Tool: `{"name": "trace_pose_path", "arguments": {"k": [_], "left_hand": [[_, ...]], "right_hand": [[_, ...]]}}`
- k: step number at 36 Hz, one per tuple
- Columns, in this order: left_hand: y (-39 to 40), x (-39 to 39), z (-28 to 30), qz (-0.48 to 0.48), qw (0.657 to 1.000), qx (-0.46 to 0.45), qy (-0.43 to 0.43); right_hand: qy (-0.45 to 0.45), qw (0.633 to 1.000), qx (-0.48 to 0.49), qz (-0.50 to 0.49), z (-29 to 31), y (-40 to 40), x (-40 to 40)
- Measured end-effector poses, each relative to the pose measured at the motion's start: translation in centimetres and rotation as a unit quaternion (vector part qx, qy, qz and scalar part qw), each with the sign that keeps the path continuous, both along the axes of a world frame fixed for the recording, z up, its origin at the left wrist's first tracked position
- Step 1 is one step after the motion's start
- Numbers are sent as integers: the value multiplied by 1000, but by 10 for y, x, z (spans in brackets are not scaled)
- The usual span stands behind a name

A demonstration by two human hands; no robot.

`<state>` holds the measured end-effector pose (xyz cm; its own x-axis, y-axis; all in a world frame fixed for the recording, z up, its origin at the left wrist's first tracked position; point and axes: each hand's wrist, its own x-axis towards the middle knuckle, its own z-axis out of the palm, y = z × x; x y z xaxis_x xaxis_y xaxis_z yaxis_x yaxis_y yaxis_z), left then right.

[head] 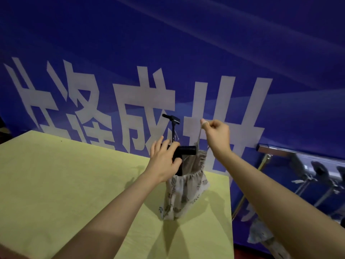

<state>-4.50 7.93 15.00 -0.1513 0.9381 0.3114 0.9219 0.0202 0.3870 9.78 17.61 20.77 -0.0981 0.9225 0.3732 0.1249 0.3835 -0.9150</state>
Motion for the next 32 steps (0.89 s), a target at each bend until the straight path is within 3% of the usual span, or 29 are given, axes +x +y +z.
{"name": "trace_pose_path", "arguments": {"k": [5, 12, 19, 26, 32], "left_hand": [[3, 12, 9, 44, 991, 82, -95], [2, 28, 15, -7, 998, 34, -53], [8, 37, 23, 19, 998, 27, -61], [14, 45, 41, 107, 988, 86, -74], [29, 72, 69, 91, 989, 93, -66]], "right_hand": [[-31, 999, 27, 18, 19, -9, -7], [-7, 998, 49, 47, 52, -21, -17], [0, 995, 87, 46, 70, -23, -17], [-7, 992, 116, 58, 76, -27, -17], [-23, 989, 133, 64, 87, -32, -10]]}}
